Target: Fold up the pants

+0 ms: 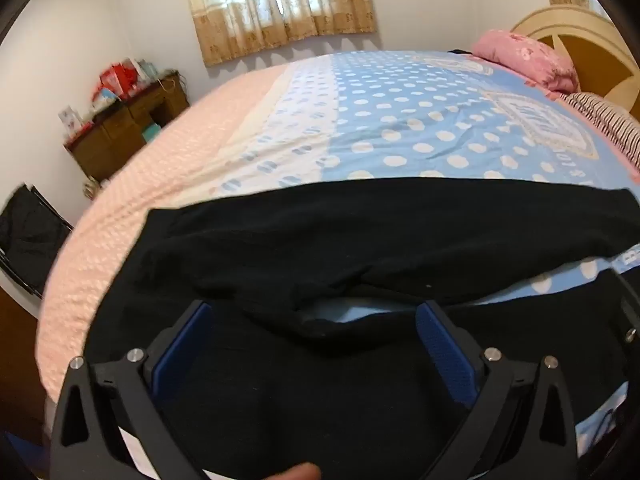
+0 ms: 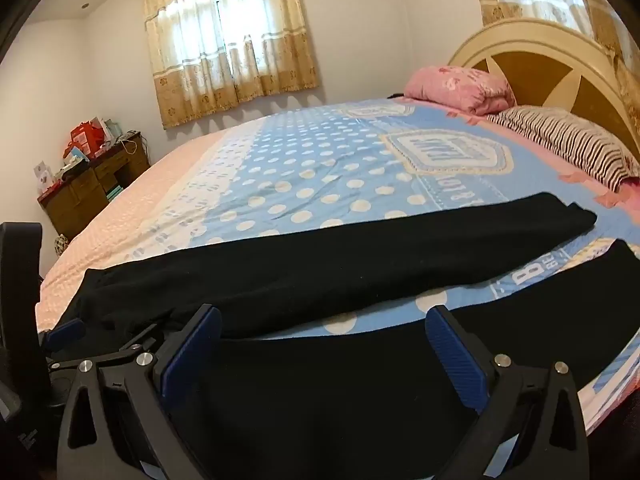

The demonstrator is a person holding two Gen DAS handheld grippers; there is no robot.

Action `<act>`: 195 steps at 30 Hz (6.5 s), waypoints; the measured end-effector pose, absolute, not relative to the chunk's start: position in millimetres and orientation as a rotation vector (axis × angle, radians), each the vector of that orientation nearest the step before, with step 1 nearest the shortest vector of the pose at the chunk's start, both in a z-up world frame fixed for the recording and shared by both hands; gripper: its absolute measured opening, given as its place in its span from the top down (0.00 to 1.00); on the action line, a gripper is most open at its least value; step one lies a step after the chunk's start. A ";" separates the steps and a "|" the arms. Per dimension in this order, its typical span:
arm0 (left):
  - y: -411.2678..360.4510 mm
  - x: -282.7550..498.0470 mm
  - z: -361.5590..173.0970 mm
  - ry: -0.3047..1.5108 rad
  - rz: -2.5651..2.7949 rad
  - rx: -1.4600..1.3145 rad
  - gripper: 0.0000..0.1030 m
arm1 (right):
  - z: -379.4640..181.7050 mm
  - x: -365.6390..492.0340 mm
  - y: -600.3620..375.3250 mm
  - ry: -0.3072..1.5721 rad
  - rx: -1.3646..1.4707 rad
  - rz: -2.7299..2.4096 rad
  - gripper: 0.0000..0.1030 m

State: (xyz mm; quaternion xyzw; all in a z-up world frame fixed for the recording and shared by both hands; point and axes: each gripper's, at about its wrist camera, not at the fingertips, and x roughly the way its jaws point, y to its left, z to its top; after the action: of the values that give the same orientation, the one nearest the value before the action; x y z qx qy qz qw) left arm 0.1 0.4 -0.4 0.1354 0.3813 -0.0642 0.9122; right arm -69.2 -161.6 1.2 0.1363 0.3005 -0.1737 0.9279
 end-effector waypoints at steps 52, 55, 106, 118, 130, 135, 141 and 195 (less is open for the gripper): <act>8.6 1.7 -9.2 0.889 -0.149 0.214 0.04 | 0.2 -73.6 -151.7 0.603 0.233 -0.375 0.01; 8.4 1.8 -9.3 0.889 -0.149 0.214 0.04 | 0.1 -73.6 -150.9 0.603 0.234 -0.374 0.01; 42.9 26.5 -11.0 0.919 -0.116 0.208 0.03 | 16.7 -8.0 -155.4 0.684 0.175 -0.140 0.01; 120.9 104.4 -15.5 0.928 0.113 0.177 0.03 | -18.2 191.3 -74.1 0.911 0.060 0.358 0.26; 138.0 137.2 -48.8 0.998 0.048 0.097 0.02 | -69.5 240.5 -26.5 1.000 -0.166 0.496 0.79; 141.6 136.7 -46.7 0.996 0.024 0.088 0.01 | -59.9 227.8 -22.8 0.997 -0.149 0.512 0.97; 162.0 123.7 -29.7 0.986 -0.011 0.002 0.01 | -10.4 176.7 -13.0 0.840 -0.173 0.538 0.97; 227.0 12.2 -38.4 0.841 0.173 0.084 0.29 | -87.9 -22.4 61.7 0.628 -0.511 0.478 0.95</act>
State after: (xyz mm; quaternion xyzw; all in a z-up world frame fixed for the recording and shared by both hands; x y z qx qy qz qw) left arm 12.2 227.0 -38.4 0.0407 0.4078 0.0837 0.9083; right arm -22.4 61.7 -87.9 -0.2464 0.3026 0.2304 0.8914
